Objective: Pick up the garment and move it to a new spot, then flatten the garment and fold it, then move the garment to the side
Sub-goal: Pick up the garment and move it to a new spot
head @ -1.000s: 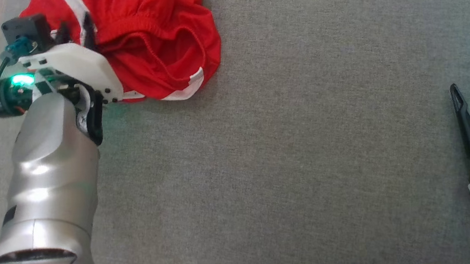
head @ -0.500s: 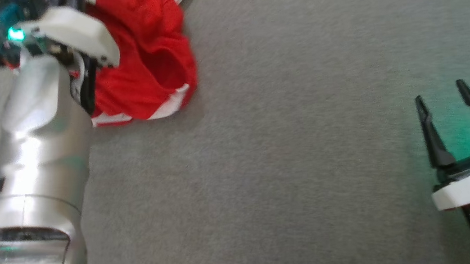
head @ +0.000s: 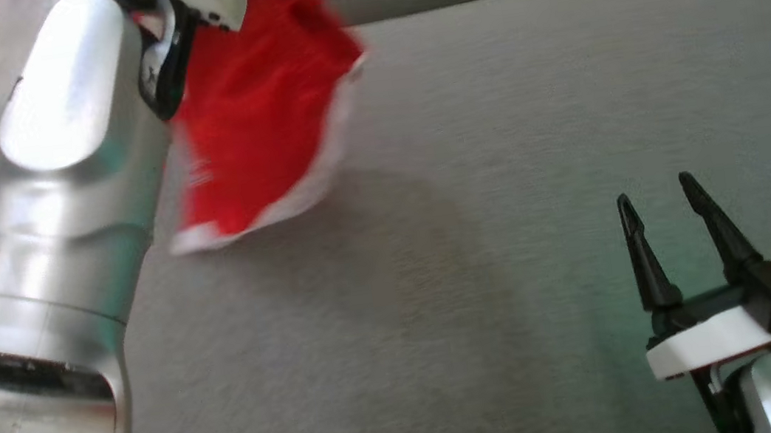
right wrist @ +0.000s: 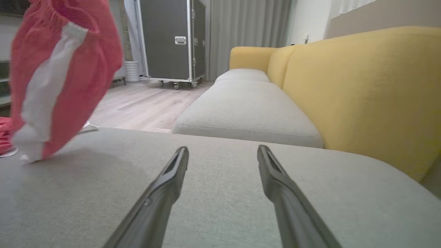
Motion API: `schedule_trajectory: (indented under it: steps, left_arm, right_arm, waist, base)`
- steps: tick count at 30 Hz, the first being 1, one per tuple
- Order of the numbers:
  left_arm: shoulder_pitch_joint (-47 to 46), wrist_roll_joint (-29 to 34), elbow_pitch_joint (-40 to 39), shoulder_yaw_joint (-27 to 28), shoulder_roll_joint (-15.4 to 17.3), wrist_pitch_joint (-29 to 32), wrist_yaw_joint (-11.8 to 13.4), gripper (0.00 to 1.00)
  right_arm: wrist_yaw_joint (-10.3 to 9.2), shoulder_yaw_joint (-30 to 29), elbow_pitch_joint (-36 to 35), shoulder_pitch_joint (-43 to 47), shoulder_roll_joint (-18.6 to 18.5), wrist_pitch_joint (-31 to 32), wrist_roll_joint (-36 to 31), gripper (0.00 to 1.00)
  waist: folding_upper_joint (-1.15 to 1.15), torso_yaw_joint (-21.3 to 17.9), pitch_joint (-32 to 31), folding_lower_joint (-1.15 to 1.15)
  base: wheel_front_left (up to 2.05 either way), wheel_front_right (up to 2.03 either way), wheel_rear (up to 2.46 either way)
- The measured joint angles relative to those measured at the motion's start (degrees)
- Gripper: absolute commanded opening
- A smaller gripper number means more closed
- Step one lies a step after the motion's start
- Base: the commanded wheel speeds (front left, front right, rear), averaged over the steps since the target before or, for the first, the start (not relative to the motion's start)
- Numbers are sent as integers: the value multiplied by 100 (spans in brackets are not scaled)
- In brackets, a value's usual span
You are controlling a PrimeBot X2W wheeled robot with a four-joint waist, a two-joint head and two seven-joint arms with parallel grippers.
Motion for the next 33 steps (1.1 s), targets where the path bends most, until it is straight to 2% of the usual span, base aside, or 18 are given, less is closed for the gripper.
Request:
schedule_trajectory:
  steps: [5,10,13,14,18,19,24,25,26,27,31,33]
  left_arm:
    - [-18,-363,-393,14,-2,201,2,0]
    - [13,-580,-498,69,-126,344,169,0]
    - [292,-716,-474,79,-182,389,248,0]
    - [667,-768,-385,75,-181,383,257,0]
    - [1630,-795,-41,65,-45,94,319,0]
    - [1630,-795,-41,65,-45,94,319,0]
    - [2376,-797,487,224,367,-491,489,0]
    - [2414,-797,561,253,416,-587,517,10]
    - [2424,-797,624,290,434,-657,530,70]
    - [2425,-800,653,339,433,-713,537,100]
    - [2566,-836,547,532,431,-828,656,100]
    - [2959,-638,-23,780,454,-829,844,100]
  right_arm:
    - [0,53,-26,102,71,0,0,100]
    - [0,79,-57,105,98,0,64,100]
    - [0,107,-99,105,100,0,200,100]
    - [0,114,-129,106,100,0,276,100]
    - [0,168,-130,97,103,0,378,100]
    - [0,168,-130,97,103,0,378,100]
    - [0,310,-87,54,112,0,423,100]
    - [0,332,-58,54,112,0,425,100]
    - [0,352,-20,53,114,0,437,100]
    - [0,361,16,53,115,0,463,100]
    - [0,370,219,55,121,0,688,100]
    - [0,280,311,61,129,0,992,100]
  waist:
    - [0,-716,-328,0]
    - [0,-1342,-521,0]
    - [0,-1618,-550,0]
    - [0,-1724,-488,-1]
    - [0,-1782,-224,3]
    - [0,-1782,-224,3]
    - [0,-1756,107,3]
    - [0,-1738,161,3]
    - [0,-1709,204,3]
    - [0,-1671,229,3]
    - [0,-1472,213,3]
    - [0,-1375,125,2]
  base:
    - [0,0,0]
    - [0,0,0]
    - [0,0,0]
    - [0,0,0]
    - [0,0,0]
    - [0,0,0]
    - [0,0,0]
    - [0,0,0]
    - [0,0,0]
    - [0,0,0]
    - [0,0,0]
    - [0,0,0]
